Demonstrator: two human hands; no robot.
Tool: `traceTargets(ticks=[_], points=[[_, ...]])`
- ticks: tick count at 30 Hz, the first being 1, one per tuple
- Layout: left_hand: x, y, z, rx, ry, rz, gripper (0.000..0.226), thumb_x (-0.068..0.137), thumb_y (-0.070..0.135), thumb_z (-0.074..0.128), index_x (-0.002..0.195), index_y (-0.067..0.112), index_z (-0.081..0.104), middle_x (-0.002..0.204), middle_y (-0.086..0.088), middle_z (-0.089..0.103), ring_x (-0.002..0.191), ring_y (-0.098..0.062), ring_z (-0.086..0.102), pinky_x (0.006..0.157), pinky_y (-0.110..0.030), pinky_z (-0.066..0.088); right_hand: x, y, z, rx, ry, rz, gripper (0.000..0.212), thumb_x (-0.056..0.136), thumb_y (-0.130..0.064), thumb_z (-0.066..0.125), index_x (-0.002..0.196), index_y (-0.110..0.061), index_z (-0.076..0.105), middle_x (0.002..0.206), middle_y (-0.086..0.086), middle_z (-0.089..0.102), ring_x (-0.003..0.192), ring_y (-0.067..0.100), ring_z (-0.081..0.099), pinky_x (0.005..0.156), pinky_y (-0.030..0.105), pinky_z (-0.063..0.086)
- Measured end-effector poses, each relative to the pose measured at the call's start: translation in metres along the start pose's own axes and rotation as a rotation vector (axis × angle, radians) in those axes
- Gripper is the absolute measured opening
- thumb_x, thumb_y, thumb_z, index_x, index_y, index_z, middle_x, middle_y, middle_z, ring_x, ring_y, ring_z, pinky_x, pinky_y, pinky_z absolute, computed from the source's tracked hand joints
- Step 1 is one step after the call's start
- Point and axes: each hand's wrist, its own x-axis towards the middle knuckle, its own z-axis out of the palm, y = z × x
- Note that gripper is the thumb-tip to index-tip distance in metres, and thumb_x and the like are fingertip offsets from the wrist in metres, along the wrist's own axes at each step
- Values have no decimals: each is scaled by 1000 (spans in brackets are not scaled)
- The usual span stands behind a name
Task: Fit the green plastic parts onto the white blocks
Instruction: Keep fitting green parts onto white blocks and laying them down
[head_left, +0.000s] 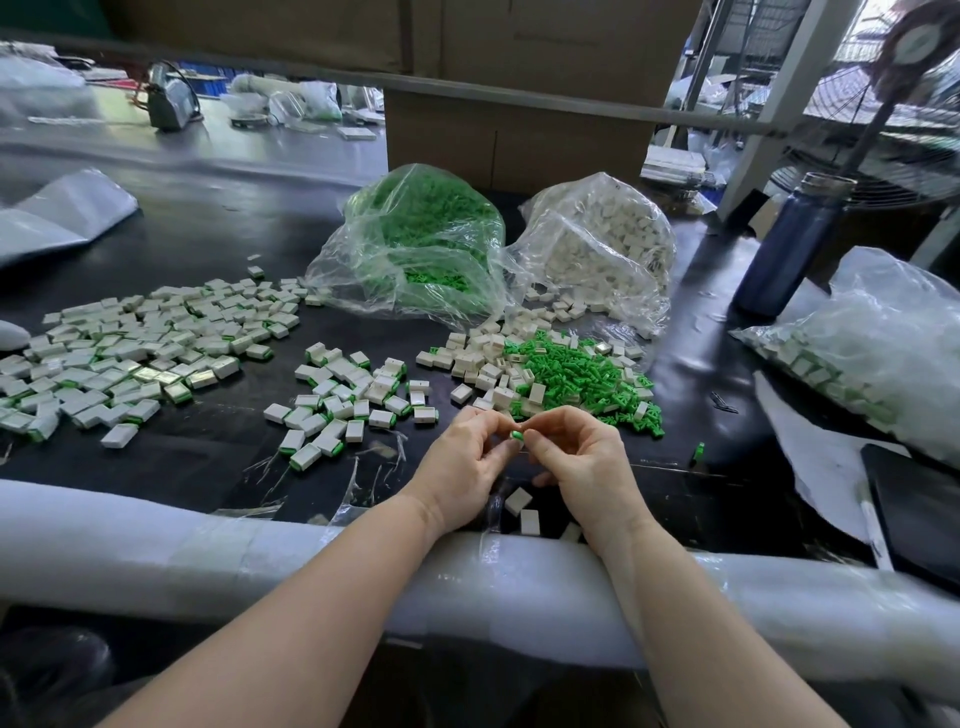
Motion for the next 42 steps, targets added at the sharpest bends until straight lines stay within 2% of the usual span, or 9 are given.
traceTargets(ticks=[8,14,17,21,26,30,32,35,42], points=[[1,-3,2,9,-7,11,17,91,13,56,106,10,63,101,3,49,81,-7,49,74,-7,36,4,5,3,-88,16,42,18,89,-6,60,77,-19,60,76,4,62,64,10,59,48,16,48],[1,-1,2,8,14,2,16,91,15,56,105,11,64,101,1,51,85,-8,51,72,2,34,5,8,5,-111,23,47,17,91,-8,56,79,-20,57,80,2,60,67,7,57,49,15,47],[0,-1,1,24,30,4,16,91,14,57,104,11,65,100,0,55,88,-10,53,75,0,35,5,7,4,-127,17,24,18,90,-8,59,77,-21,59,77,0,61,63,4,57,48,17,48],[-1,1,-1,4,90,-36,16,89,12,59,104,10,66,98,-4,65,91,-16,60,85,-22,47,4,5,3,-144,68,-5,16,88,-8,61,76,-18,60,72,-1,60,57,1,56,48,21,51],[-2,-2,-6,-2,285,-132,18,90,9,56,98,24,61,79,10,60,73,-10,62,66,-17,51,4,7,-2,-355,213,-17,12,86,-14,65,76,-20,61,75,-2,63,72,13,57,66,22,46],[0,-4,-8,34,399,-183,25,89,5,57,109,16,65,100,-2,61,88,-16,60,82,-27,53,6,9,-5,-420,283,52,8,86,-11,62,83,-18,61,87,2,64,82,17,57,74,24,42],[1,-6,-7,54,426,-174,31,88,4,58,116,17,63,106,-1,54,89,-12,56,87,-20,47,7,10,-4,-465,293,63,7,87,-10,61,90,-16,62,94,3,62,88,17,56,78,24,41],[1,-9,-6,145,393,-179,36,88,4,59,123,12,58,112,1,40,94,-11,48,91,-11,35,7,10,-4,-544,301,71,14,87,-10,60,101,-13,63,101,2,59,100,20,54,88,30,43],[3,-9,-3,316,259,-298,42,91,15,55,129,1,46,137,-9,27,127,-25,34,106,-24,26,8,11,-5,-653,310,120,33,88,-11,57,121,-14,56,123,3,52,119,21,41,95,24,29]])
